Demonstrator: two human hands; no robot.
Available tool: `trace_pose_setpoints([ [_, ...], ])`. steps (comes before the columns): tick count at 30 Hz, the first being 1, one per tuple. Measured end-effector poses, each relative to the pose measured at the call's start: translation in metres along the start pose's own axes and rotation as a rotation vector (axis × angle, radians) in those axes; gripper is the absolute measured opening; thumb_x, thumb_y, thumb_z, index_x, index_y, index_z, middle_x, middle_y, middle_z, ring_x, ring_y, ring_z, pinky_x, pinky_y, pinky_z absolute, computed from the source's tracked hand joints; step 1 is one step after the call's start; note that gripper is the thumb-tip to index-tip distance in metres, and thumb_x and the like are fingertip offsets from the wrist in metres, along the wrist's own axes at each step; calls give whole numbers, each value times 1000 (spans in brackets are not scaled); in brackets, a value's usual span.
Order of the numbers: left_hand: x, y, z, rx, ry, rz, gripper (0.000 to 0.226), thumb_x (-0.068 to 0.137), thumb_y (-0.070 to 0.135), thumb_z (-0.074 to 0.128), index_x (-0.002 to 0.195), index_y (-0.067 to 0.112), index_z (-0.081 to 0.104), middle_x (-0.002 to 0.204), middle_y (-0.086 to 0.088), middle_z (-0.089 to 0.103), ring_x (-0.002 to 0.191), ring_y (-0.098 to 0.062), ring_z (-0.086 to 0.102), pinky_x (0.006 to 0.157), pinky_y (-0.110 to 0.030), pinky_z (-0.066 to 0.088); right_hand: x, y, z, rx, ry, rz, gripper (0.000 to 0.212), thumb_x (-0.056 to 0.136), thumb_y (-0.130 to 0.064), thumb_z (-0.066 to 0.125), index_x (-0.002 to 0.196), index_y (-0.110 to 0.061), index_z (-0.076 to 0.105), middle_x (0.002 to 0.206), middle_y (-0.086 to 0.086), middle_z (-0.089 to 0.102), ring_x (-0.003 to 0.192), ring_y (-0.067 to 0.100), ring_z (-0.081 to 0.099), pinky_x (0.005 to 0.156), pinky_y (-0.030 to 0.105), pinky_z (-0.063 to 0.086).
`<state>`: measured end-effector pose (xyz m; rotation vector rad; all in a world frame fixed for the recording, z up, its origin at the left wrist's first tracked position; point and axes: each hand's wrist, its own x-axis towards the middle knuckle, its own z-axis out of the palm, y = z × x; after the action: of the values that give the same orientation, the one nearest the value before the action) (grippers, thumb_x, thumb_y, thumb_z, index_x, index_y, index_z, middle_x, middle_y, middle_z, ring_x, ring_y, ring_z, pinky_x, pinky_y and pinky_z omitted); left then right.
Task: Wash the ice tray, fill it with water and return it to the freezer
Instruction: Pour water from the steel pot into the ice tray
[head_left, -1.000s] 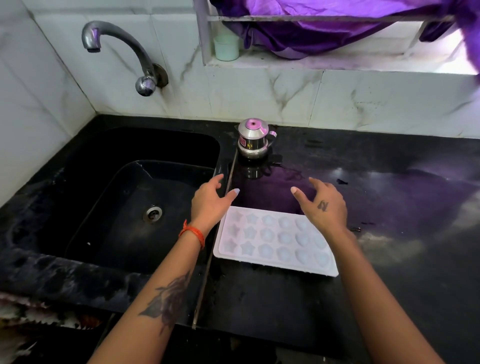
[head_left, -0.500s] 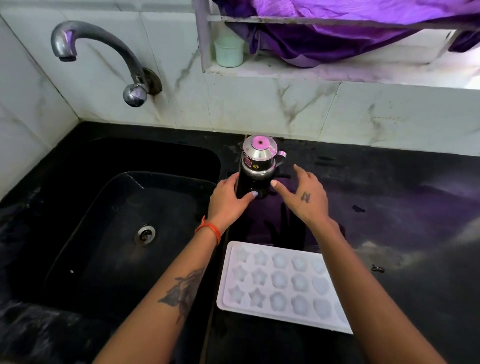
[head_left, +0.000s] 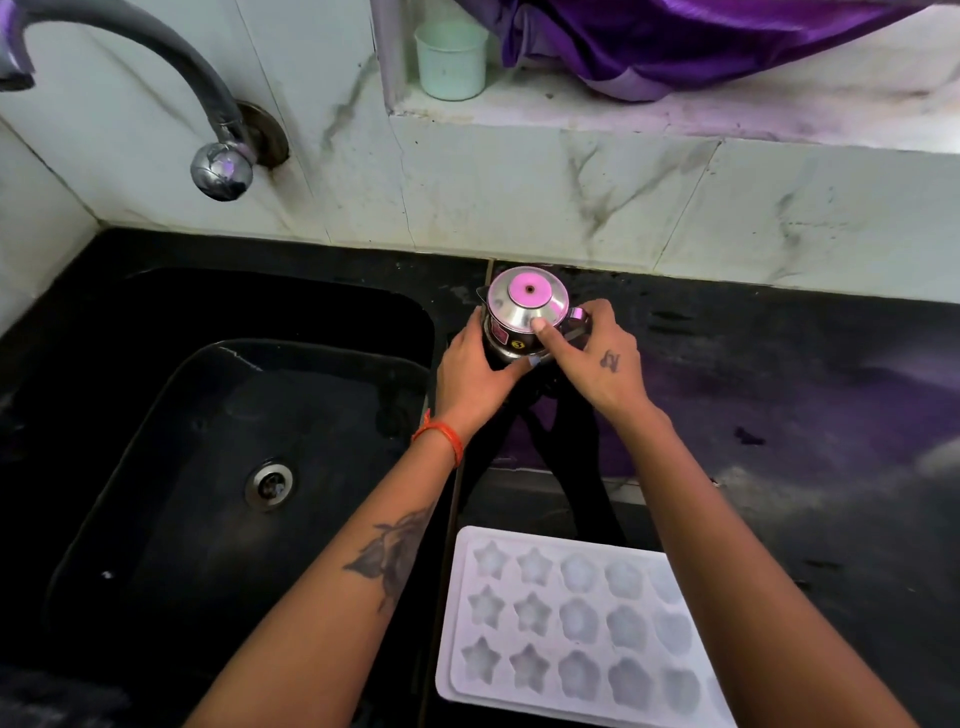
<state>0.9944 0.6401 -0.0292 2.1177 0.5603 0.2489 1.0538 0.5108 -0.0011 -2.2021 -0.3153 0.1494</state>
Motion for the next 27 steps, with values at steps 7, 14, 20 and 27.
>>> trace_pose_setpoints([
  [7, 0, 4, 0, -88, 43, 14, 66, 73, 34, 79, 132, 19, 52, 122, -4, 65, 113, -22, 59, 94, -36, 48, 3, 4, -1, 95, 27, 45, 43, 76, -48, 73, 87, -12, 51, 78, -7, 54, 74, 9, 52, 64, 23, 41],
  [14, -20, 6, -4, -195, 12, -11, 66, 69, 27, 82, 128, 19, 56, 117, -3, 68, 110, -18, 62, 96, -37, 49, -18, 3, -10, 96, 66, 28, 42, 76, -49, 72, 75, -9, 58, 70, -2, 58, 64, 8, 50, 58, 19, 39],
  [20, -58, 12, -9, -271, 31, -7, 66, 63, 29, 84, 124, 20, 60, 111, 0, 71, 104, -13, 65, 94, -38, 52, -48, 4, -26, 193, 71, 35, 40, 69, -55, 73, 64, -17, 60, 68, 3, 67, 74, 22, 67, 75, 43, 56],
  [27, -116, 27, -17, -283, 52, 8, 60, 69, 20, 83, 124, 17, 60, 110, 1, 71, 101, -9, 65, 92, -28, 52, -88, 0, -50, 230, 7, 53, 41, 56, -66, 68, 62, -25, 64, 66, -1, 68, 77, 21, 68, 79, 47, 56],
])
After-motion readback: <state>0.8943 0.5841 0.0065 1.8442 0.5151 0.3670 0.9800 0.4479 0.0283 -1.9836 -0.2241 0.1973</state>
